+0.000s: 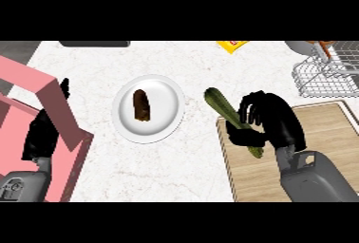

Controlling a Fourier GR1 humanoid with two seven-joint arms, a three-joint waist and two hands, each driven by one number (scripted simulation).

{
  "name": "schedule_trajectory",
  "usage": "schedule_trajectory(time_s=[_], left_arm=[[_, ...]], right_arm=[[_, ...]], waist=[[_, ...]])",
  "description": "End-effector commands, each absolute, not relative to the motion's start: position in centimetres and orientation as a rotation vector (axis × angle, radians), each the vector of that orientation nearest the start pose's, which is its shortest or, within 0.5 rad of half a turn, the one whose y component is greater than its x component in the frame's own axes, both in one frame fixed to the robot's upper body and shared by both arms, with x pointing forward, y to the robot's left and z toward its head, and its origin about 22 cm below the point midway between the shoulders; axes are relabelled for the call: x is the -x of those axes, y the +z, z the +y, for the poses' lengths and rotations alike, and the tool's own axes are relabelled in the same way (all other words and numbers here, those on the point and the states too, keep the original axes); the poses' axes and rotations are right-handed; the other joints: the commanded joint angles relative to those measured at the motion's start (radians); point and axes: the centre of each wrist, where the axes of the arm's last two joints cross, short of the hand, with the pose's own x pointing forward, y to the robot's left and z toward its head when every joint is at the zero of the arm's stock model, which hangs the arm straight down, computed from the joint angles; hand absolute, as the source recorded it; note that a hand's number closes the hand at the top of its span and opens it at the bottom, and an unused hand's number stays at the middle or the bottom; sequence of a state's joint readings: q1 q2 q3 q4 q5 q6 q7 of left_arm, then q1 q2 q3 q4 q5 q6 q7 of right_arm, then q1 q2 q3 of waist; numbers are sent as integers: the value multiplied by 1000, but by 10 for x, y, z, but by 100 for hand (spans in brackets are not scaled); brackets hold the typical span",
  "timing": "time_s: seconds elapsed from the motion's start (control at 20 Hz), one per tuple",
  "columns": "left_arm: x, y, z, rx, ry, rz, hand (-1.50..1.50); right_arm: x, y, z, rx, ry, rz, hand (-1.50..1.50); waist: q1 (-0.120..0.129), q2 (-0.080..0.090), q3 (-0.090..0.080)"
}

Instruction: Pick the squash from the tray and place it in the tiered basket

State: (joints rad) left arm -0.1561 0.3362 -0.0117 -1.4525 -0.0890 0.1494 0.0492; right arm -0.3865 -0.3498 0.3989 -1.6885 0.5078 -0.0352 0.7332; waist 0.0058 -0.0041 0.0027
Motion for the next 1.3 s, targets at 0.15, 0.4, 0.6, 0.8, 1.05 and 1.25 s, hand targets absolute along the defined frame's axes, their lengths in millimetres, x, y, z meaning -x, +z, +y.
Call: schedule_trajectory(time_s=[0.15, 0.4, 0.6, 0.8, 1.05, 1.25], left_arm=[[-274, 24, 312, -427, -216, -1511, 0], [-281, 31, 294, -417, -216, -1520, 0], [-273, 27, 312, -443, -232, -1528, 0], [-277, 35, 299, -421, -239, -1525, 0], [-285, 35, 294, -416, -245, -1534, 0], [-283, 31, 285, -429, -259, -1550, 0]], right_arm=[[-287, 181, -190, 863, 534, -1641, 150], [-293, 232, -211, 1013, 487, -1656, 150], [-306, 258, -251, 1116, 556, -1586, 150], [-312, 272, -258, 1014, 569, -1585, 150], [-346, 260, -291, 1078, 628, -1572, 150], [-374, 262, -298, 1219, 678, -1545, 150]], waist=[[-9, 2, -3], [-6, 3, -3], [-2, 4, -3], [-1, 3, -3], [3, 6, -3], [18, 11, -3]])
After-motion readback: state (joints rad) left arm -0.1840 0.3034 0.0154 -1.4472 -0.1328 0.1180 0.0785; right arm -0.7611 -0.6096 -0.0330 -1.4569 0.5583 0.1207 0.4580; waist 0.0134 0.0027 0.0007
